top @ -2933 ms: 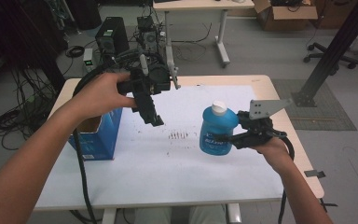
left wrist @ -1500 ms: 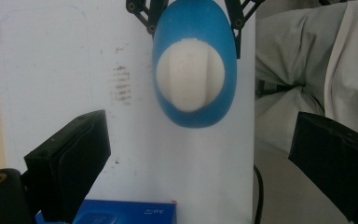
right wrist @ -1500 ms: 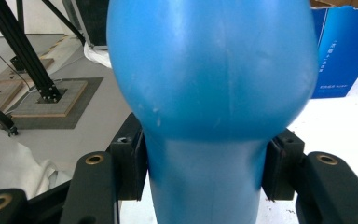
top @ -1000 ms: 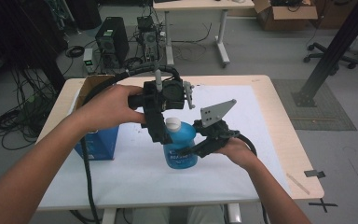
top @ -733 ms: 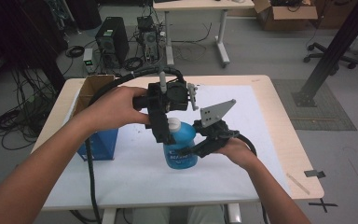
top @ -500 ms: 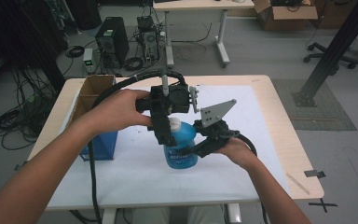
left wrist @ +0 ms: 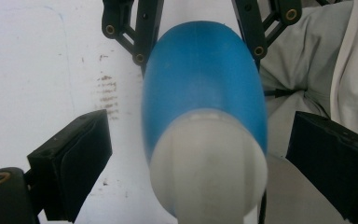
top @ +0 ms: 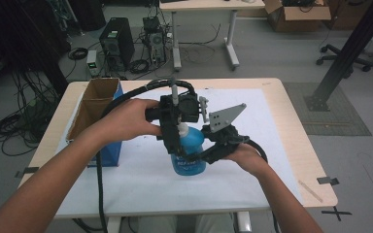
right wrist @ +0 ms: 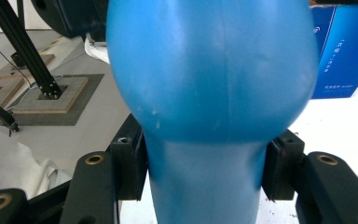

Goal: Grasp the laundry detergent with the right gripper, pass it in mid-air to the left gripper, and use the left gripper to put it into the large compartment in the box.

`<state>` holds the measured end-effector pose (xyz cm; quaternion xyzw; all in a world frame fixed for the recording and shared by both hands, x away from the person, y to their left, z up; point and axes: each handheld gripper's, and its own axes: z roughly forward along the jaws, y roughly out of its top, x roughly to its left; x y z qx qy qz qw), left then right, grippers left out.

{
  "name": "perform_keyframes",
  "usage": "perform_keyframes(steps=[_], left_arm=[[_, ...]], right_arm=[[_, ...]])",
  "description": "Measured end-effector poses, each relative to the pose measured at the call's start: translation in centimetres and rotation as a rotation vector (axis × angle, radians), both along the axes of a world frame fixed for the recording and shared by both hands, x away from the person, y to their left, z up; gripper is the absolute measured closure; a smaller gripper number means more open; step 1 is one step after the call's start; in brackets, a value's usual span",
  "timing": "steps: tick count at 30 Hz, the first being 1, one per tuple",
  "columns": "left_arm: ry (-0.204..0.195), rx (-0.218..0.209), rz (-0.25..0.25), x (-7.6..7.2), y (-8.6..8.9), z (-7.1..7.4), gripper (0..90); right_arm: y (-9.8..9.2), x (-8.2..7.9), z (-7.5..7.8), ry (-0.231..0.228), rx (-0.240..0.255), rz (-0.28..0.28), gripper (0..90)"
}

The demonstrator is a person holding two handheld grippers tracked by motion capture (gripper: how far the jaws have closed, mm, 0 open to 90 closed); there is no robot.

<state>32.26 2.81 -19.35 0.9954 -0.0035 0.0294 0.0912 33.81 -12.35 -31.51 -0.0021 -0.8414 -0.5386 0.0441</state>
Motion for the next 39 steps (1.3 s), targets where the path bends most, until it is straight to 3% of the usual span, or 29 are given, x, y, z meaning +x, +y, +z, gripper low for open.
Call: perform_keyframes(steps=[13,39], left_arm=[[0.012,0.001,-0.008,0.0,-0.3,-1.0,8.0],[0.037,-0.001,-0.006,0.3,-0.2,-1.2,24.9]], right_arm=[[0.0,0.0,-0.1,0.001,0.000,-0.002,43.8],[0.0,0.0,-0.3,0.003,0.003,-0.002,43.8]])
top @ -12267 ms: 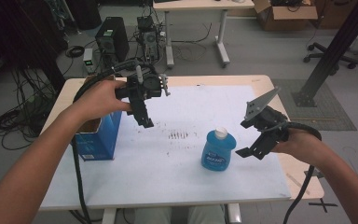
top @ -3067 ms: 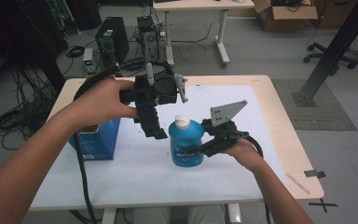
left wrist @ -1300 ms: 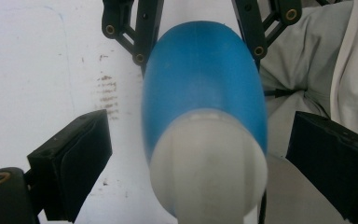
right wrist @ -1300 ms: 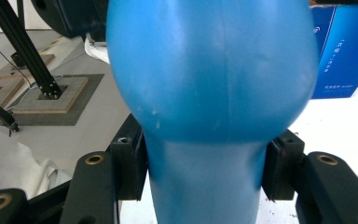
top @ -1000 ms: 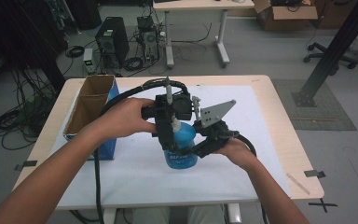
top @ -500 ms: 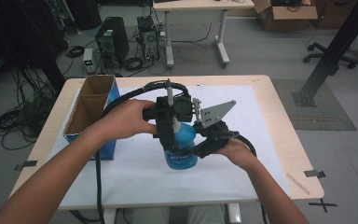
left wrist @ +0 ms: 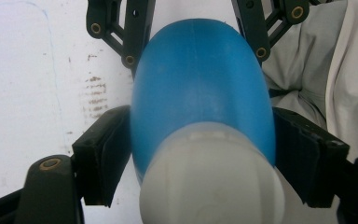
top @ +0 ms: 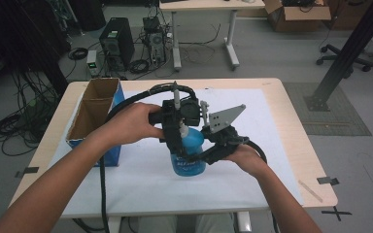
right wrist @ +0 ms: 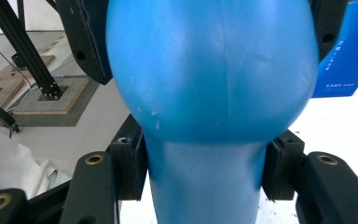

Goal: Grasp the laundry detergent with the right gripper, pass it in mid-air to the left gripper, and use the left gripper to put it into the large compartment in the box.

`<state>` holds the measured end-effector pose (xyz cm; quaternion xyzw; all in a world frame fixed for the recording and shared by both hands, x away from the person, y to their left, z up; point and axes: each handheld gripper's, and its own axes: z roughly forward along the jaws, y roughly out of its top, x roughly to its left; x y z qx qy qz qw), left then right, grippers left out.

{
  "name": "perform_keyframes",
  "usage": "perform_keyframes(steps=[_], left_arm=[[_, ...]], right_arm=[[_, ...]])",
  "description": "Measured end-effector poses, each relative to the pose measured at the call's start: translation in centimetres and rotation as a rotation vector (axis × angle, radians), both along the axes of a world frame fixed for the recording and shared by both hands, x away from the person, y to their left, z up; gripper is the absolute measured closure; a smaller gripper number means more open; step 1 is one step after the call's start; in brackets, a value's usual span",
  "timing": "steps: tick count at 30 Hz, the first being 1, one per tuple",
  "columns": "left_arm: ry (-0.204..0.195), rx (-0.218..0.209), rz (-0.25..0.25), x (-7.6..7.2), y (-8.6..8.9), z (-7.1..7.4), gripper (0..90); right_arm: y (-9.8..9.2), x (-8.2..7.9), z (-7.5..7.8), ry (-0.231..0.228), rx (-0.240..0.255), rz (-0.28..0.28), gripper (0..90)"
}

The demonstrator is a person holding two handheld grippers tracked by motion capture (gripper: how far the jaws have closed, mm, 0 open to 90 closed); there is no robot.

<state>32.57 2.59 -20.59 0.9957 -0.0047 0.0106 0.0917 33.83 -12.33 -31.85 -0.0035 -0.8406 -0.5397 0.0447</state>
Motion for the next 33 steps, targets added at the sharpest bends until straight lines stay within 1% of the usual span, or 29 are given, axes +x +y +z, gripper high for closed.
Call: perform_keyframes(steps=[7,16,22,29,33], left_arm=[[0.005,0.004,0.002,0.10,0.04,-0.06,28.8],[0.007,-0.003,0.005,0.19,0.12,-0.02,36.6],[0.005,0.005,0.002,0.20,0.06,-0.09,37.0],[-0.001,0.001,-0.002,0.11,0.06,0.01,37.4],[0.002,0.003,0.006,-0.05,0.01,0.15,37.5]], right_arm=[[0.05,0.01,-0.03,0.001,0.000,0.001,43.8],[0.11,0.01,-0.13,0.003,0.000,0.001,43.8],[0.13,0.01,-0.23,0.003,0.001,0.001,43.9],[0.09,-0.03,-0.19,0.002,0.003,0.000,43.9],[0.12,-0.16,-0.05,-0.004,-0.001,0.003,43.6]])
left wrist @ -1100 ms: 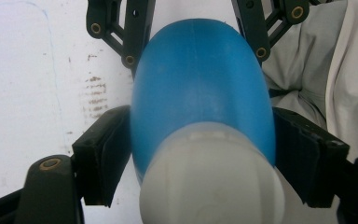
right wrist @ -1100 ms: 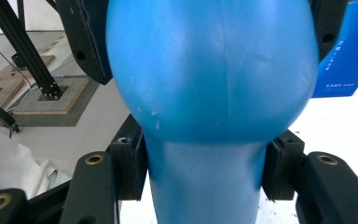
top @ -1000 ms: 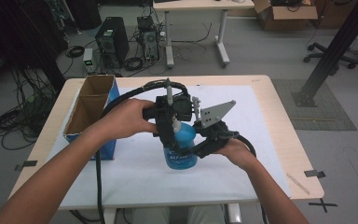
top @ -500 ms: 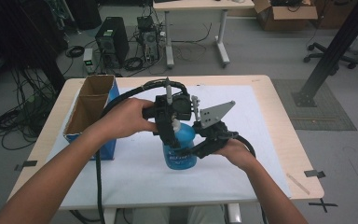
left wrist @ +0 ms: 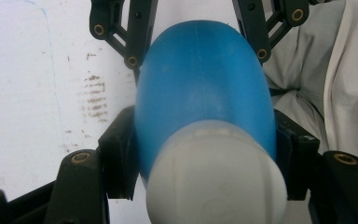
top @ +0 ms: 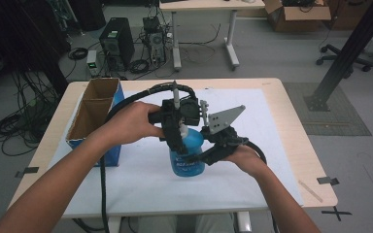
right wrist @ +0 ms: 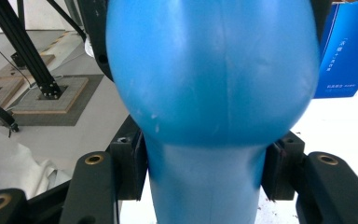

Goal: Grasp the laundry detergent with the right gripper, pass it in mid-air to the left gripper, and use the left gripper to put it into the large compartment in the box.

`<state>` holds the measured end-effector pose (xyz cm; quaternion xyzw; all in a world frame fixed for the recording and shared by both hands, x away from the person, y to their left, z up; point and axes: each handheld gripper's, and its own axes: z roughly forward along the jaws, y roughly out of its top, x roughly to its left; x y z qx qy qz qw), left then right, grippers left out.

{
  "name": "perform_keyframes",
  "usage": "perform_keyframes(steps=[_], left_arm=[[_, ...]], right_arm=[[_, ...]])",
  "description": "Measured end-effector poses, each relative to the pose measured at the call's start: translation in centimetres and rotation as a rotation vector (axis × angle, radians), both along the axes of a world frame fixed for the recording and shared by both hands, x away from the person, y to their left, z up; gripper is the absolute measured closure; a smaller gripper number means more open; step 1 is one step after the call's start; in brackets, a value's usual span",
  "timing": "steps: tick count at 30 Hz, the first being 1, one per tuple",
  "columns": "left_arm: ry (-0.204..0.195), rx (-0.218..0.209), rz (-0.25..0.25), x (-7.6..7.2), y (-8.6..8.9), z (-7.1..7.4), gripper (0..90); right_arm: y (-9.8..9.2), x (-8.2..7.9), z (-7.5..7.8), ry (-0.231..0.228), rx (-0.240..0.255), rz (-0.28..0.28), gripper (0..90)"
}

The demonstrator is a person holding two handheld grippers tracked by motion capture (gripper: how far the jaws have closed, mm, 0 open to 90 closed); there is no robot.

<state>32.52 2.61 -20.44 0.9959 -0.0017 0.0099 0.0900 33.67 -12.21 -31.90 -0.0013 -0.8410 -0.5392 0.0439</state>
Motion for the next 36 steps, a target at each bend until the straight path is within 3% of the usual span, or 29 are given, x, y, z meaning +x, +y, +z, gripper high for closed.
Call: perform_keyframes(steps=[6,9,12,13,18,19,24,27,36], left_arm=[[-0.006,-0.024,0.023,-0.1,0.1,0.7,37.8],[-0.008,-0.019,0.043,0.0,0.4,1.1,37.8],[-0.014,-0.019,0.062,0.2,0.6,1.4,37.7],[-0.020,-0.014,0.089,0.4,1.0,1.6,37.7],[-0.032,0.002,0.134,0.9,1.6,2.0,37.7],[-0.033,0.004,0.161,1.1,1.9,2.3,37.7],[-0.041,0.012,0.223,1.7,2.5,3.1,37.7],[-0.060,0.023,0.269,2.1,2.8,3.9,37.7],[-0.124,0.029,0.429,3.4,4.3,6.8,37.7]], right_arm=[[-0.1,-0.1,0.5,0.000,0.003,-0.013,39.9],[-0.3,-0.2,1.0,0.014,0.006,-0.030,22.2],[-0.8,-0.2,1.2,0.005,-0.035,-0.054,16.4],[-1.4,-0.2,1.1,0.013,-0.078,-0.079,11.1],[-2.8,-0.1,1.2,0.025,-0.114,-0.129,7.0],[-3.6,-0.1,1.4,0.029,-0.131,-0.160,5.2],[-5.0,-0.1,1.6,0.036,-0.156,-0.209,3.2],[-6.4,-0.3,1.8,0.024,-0.200,-0.252,2.9],[-8.7,-0.9,3.0,0.005,-0.267,-0.294,3.1]])
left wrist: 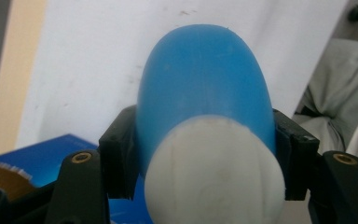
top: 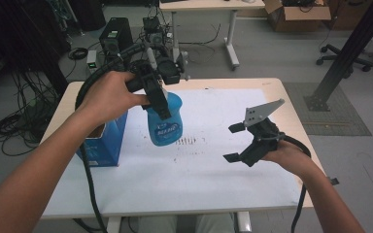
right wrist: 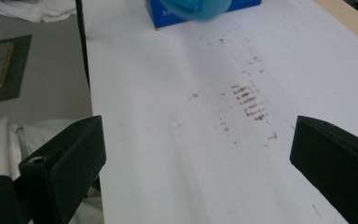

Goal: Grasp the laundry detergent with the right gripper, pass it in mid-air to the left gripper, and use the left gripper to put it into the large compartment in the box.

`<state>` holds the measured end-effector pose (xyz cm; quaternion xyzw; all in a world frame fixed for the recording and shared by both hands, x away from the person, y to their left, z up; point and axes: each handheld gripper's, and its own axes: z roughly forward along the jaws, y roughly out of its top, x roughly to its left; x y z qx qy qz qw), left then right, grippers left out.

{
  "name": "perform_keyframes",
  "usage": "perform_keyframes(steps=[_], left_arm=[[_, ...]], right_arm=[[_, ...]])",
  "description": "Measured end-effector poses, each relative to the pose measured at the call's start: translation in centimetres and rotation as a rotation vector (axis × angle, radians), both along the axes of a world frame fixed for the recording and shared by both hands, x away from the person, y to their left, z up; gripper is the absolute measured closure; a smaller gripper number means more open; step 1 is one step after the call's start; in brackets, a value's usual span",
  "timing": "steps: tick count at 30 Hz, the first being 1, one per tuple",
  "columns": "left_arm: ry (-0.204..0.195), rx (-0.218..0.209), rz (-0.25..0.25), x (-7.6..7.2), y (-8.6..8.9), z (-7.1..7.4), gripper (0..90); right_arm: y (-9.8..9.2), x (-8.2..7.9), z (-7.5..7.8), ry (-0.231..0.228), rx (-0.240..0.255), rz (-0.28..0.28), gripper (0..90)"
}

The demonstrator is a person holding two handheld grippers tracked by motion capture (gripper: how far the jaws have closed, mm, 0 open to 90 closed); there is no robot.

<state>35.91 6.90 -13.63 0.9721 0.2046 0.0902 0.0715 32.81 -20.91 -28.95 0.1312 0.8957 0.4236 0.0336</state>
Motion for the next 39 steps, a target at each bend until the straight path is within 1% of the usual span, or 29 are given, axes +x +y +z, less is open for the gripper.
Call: perform_keyframes(steps=[2,3,4,5,6,7,8,9,12,13,17,18,19,20,22,23,24,25,27,28,29,30,31,32,33,34,35,39], left_arm=[[-0.011,-0.001,0.036,0.3,0.5,0.6,37.7],[-0.017,0.000,0.055,0.5,0.8,1.0,37.7],[-0.027,-0.002,0.094,0.8,1.3,1.7,37.7],[-0.027,-0.002,0.094,0.8,1.3,1.7,37.7],[-0.041,-0.009,0.133,1.1,1.9,2.4,37.7],[-0.041,-0.009,0.133,1.1,1.9,2.4,37.7],[-0.046,-0.009,0.152,1.2,2.2,2.8,37.7],[-0.056,-0.010,0.187,1.5,2.7,3.5,37.7],[-0.064,-0.008,0.238,1.8,3.5,4.3,37.8],[-0.064,-0.008,0.238,1.8,3.5,4.3,37.7],[-0.077,-0.010,0.314,2.3,4.6,5.2,37.7],[-0.079,-0.016,0.347,2.4,5.2,5.5,37.8],[-0.079,-0.016,0.347,2.4,5.2,5.5,37.8],[-0.077,-0.023,0.366,2.5,5.5,5.6,37.8],[-0.081,-0.031,0.413,2.6,6.2,5.8,37.7],[-0.087,-0.033,0.450,2.6,6.9,6.0,37.8],[-0.087,-0.033,0.450,2.6,6.9,6.0,37.8],[-0.096,-0.029,0.484,2.6,7.4,6.2,37.8],[-0.106,-0.033,0.521,2.5,7.9,6.3,37.8],[-0.106,-0.033,0.521,2.5,7.9,6.3,37.8],[-0.109,-0.036,0.557,2.5,8.5,6.4,37.8],[-0.109,-0.036,0.557,2.5,8.5,6.4,37.8],[-0.111,-0.041,0.585,2.4,8.9,6.6,37.8],[-0.111,-0.040,0.594,2.4,9.1,6.7,37.8],[-0.111,-0.040,0.612,2.4,9.4,6.7,37.8],[-0.111,-0.042,0.643,2.3,10.0,6.9,37.8],[-0.111,-0.042,0.643,2.3,10.0,6.9,37.8],[-0.110,-0.039,0.715,2.1,11.3,7.0,37.8]], right_arm=[[-0.8,0.0,0.2,-0.005,-0.020,-0.022,3.1],[-0.8,0.0,0.2,-0.005,-0.020,-0.022,3.1],[-1.4,0.1,0.2,-0.004,-0.037,-0.034,3.2],[-1.4,0.1,0.2,-0.004,-0.037,-0.034,3.2],[-1.8,0.1,0.2,-0.003,-0.053,-0.040,3.2],[-1.8,0.1,0.2,-0.003,-0.053,-0.040,3.2],[-2.0,0.1,0.2,0.000,-0.056,-0.041,3.4],[-2.3,0.1,0.3,0.001,-0.063,-0.043,3.8],[-2.6,0.1,0.5,-0.004,-0.078,-0.045,4.1],[-2.6,0.1,0.5,-0.004,-0.078,-0.045,4.1],[-3.0,0.2,1.0,-0.021,-0.118,-0.051,4.3],[-3.2,0.2,1.2,-0.022,-0.125,-0.054,4.3],[-3.2,0.2,1.2,-0.022,-0.125,-0.054,4.3],[-3.3,0.2,1.3,-0.022,-0.129,-0.056,4.4],[-3.6,0.3,1.6,-0.028,-0.159,-0.061,4.4],[-3.7,0.4,1.7,-0.031,-0.173,-0.063,4.4],[-3.7,0.4,1.8,-0.035,-0.187,-0.064,4.5],[-3.8,0.4,1.9,-0.036,-0.200,-0.066,4.4],[-3.9,0.5,2.1,-0.040,-0.224,-0.067,4.5],[-3.9,0.5,2.1,-0.043,-0.234,-0.069,4.5],[-3.9,0.5,2.2,-0.044,-0.246,-0.070,4.5],[-3.9,0.5,2.2,-0.044,-0.246,-0.070,4.5],[-3.9,0.5,2.2,-0.045,-0.257,-0.070,4.6],[-3.9,0.5,2.2,-0.052,-0.277,-0.070,4.5],[-3.9,0.5,2.3,-0.053,-0.287,-0.071,4.6],[-3.9,0.4,2.3,-0.059,-0.310,-0.067,4.5],[-3.9,0.4,2.3,-0.059,-0.310,-0.067,4.5],[-4.0,0.4,2.4,-0.058,-0.331,-0.060,4.6]])
